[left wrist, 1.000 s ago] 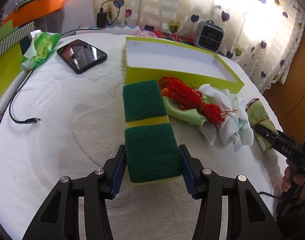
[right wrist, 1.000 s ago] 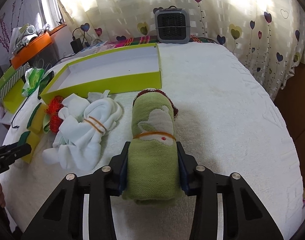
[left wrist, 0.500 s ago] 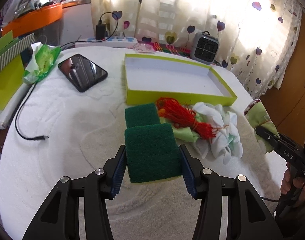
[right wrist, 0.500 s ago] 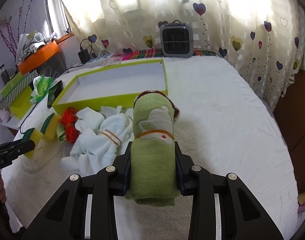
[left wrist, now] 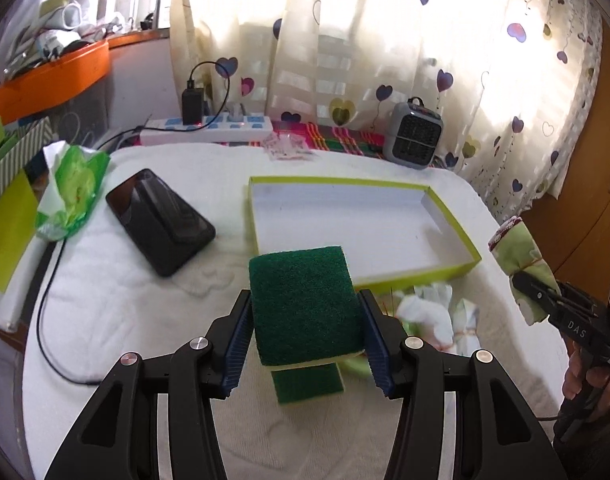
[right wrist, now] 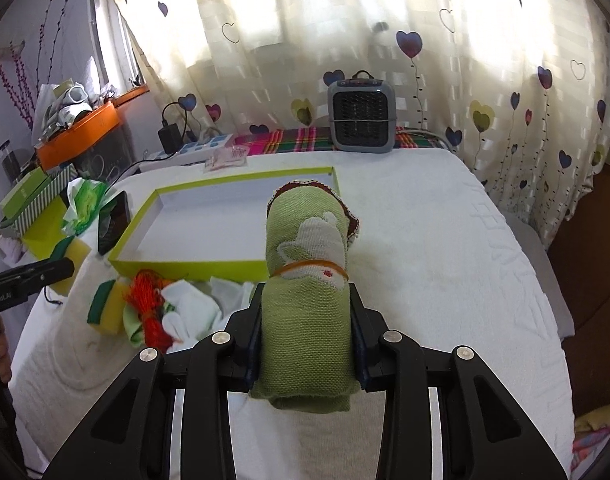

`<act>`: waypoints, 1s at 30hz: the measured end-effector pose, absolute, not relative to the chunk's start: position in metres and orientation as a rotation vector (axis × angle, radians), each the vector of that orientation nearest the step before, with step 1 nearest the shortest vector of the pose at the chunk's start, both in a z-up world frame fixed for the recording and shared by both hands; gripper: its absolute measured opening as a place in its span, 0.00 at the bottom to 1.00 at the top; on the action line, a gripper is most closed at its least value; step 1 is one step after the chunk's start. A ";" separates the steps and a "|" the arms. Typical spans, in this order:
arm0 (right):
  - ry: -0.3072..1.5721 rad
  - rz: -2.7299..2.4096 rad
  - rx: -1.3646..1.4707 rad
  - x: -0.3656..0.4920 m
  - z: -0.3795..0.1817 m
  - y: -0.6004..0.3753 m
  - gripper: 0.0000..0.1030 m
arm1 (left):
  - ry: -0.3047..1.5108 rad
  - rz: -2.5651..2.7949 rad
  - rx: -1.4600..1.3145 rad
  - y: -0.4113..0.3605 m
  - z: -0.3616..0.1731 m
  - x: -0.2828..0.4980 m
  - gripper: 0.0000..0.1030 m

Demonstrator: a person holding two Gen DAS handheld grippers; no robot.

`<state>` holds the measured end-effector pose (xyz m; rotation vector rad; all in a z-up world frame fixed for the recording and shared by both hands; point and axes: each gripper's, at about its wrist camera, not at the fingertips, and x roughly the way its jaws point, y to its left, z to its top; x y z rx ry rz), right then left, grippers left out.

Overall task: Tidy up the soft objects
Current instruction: 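Carry the sponge with the left tool while the right tool carries the green towel into the box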

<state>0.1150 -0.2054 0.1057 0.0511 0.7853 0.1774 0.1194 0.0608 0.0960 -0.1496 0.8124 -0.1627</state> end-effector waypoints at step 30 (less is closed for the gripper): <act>0.915 0.178 -0.008 0.241 0.069 -0.174 0.35 | 0.947 -0.162 -0.088 0.041 0.051 0.256 0.49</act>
